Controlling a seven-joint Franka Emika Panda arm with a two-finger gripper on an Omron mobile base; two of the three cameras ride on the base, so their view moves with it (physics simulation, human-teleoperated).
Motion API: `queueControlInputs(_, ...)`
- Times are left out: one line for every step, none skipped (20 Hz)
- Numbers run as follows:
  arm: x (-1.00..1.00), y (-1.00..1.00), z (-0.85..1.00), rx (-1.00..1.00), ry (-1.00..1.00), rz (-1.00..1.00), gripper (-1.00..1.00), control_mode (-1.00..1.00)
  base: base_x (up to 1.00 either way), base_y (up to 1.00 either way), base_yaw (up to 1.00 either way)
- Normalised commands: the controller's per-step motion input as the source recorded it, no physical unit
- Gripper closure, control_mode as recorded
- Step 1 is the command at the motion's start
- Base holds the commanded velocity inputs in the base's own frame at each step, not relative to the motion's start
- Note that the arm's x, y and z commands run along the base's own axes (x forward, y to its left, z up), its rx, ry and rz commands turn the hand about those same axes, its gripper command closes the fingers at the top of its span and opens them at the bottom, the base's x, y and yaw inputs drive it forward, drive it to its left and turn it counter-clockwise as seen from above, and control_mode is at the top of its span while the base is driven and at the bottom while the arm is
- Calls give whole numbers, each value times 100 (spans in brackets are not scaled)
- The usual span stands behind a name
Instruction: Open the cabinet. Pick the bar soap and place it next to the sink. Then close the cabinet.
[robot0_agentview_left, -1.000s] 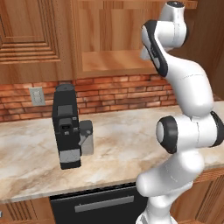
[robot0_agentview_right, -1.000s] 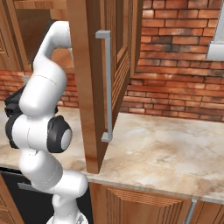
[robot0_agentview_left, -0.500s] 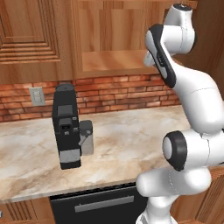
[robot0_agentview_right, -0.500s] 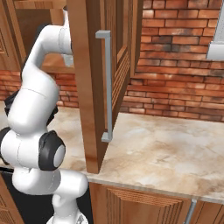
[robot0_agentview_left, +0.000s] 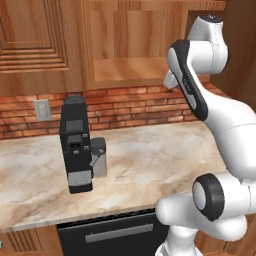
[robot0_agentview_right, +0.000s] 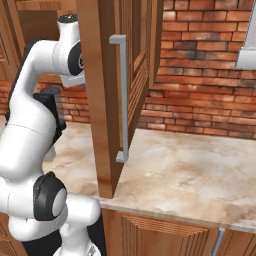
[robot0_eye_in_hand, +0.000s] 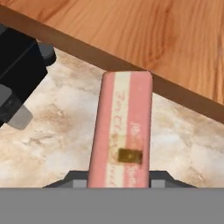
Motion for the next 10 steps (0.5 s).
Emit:
queueControlInputs(-52,21,-18,0,6,0,100,-100,0,0,0)
queueControlInputs(-40,15,-34,2,15,0,100,-100,0,0,0)
queueControlInputs(-29,13,-43,1,19,0,100,-100,0,0,0)
queueControlInputs(-25,4,-46,0,20,0,100,-100,0,0,0)
queueControlInputs(-25,0,-48,1,20,0,100,-100,0,0,0)
queueControlInputs(-24,0,-47,1,20,0,100,-100,0,0,0)
queueControlInputs(-18,0,-53,1,20,0,100,-100,0,0,0)
queueControlInputs(-4,0,-63,4,19,-2,100,-100,0,0,0)
queueControlInputs(-6,0,-62,6,16,-7,100,-100,0,0,0)
queueControlInputs(-7,0,-56,8,14,-13,100,-100,0,0,0)
